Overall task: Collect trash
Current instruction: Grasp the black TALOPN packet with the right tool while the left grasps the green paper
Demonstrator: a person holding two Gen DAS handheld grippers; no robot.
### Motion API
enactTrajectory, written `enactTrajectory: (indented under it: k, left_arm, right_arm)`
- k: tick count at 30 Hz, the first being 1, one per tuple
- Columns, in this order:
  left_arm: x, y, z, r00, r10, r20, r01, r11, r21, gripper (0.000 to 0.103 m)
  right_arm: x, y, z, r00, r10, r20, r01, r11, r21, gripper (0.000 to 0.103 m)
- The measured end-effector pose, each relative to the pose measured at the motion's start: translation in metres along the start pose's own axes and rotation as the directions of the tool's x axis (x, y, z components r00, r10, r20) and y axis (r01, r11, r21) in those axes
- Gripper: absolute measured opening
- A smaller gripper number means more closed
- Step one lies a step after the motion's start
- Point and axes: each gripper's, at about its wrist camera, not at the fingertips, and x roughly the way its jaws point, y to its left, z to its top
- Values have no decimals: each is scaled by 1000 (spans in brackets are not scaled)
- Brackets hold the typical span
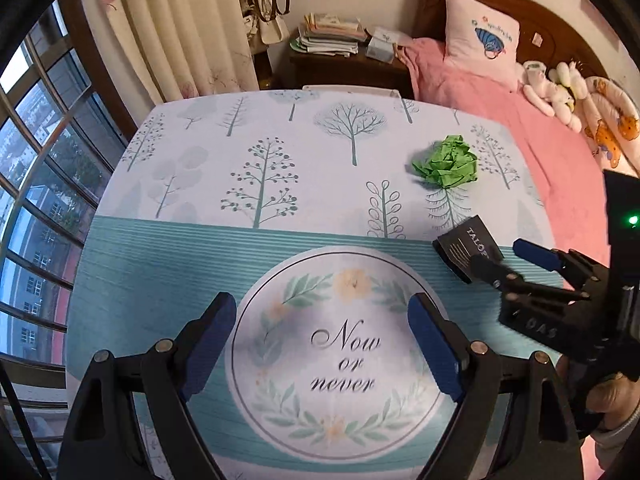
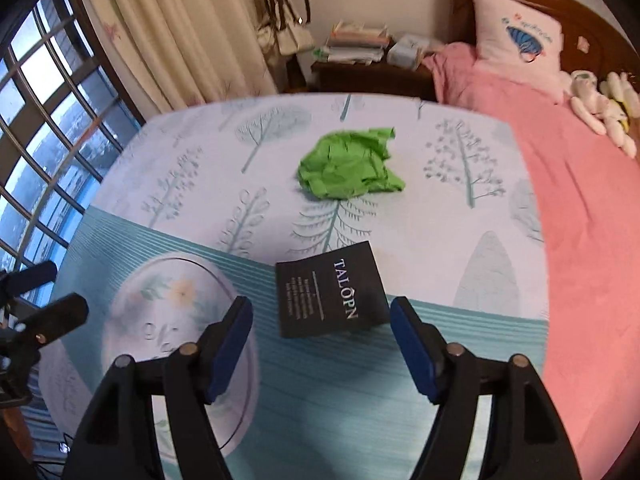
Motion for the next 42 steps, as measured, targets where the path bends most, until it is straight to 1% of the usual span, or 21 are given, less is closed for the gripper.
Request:
enactTrajectory:
  k: [3, 11, 16, 18, 22, 24, 27, 31, 34, 36, 38, 42]
  left_arm:
    - [6, -2, 5, 1000, 8, -14, -8, 1000, -9, 86]
    - [24, -14, 17, 999, 21, -45, -22, 1000, -19, 86]
    - [30, -26, 27, 999, 22, -46, -22, 1000, 0, 86]
    - [32, -30, 30, 999, 21, -48, -21, 1000, 7, 86]
    - [38, -40, 37, 999, 11, -53, -10, 1000, 24, 86]
    - [42, -46, 42, 998, 2, -56, 0, 999, 38, 86]
    - [48, -58, 50, 998, -15, -60, 18, 998, 59, 86]
    - [61, -77, 69, 995, -61, -75, 67, 994, 82, 86]
    - [76, -98, 86, 992, -84, -91, 95, 988, 122, 86]
    - [85, -112, 97, 993, -70, -96, 83, 986, 144, 86]
    - [94, -125, 107, 992, -78, -102, 95, 982, 165, 86]
    - [110, -143, 123, 991, -82, -109, 103, 975, 197, 86]
  right_arm:
    - [17, -1, 2, 1000, 3, -24, -3, 999, -38, 76]
    - [35, 1, -1, 998, -24, -56, 15, 988, -153, 76]
    - [34, 3, -2, 999, -29, -43, 21, 981, -193, 76]
    - [34, 4, -4, 998, -42, -36, 34, 977, -211, 72]
    - [31, 0, -7, 999, -41, -18, 36, 972, -234, 71]
    - [30, -8, -7, 999, -47, -12, 43, 975, -219, 71]
    - [29, -25, -3, 998, -63, -6, 61, 984, -167, 71]
    - [27, -59, 7, 995, -96, 7, 96, 994, -60, 71]
    - [25, -82, 13, 995, -101, 15, 101, 995, 25, 71]
    - [24, -93, 16, 994, -108, 18, 106, 992, 63, 71]
    - [23, -103, 17, 993, -112, 24, 109, 989, 95, 71]
    - [21, -110, 15, 993, -115, 34, 110, 987, 116, 71]
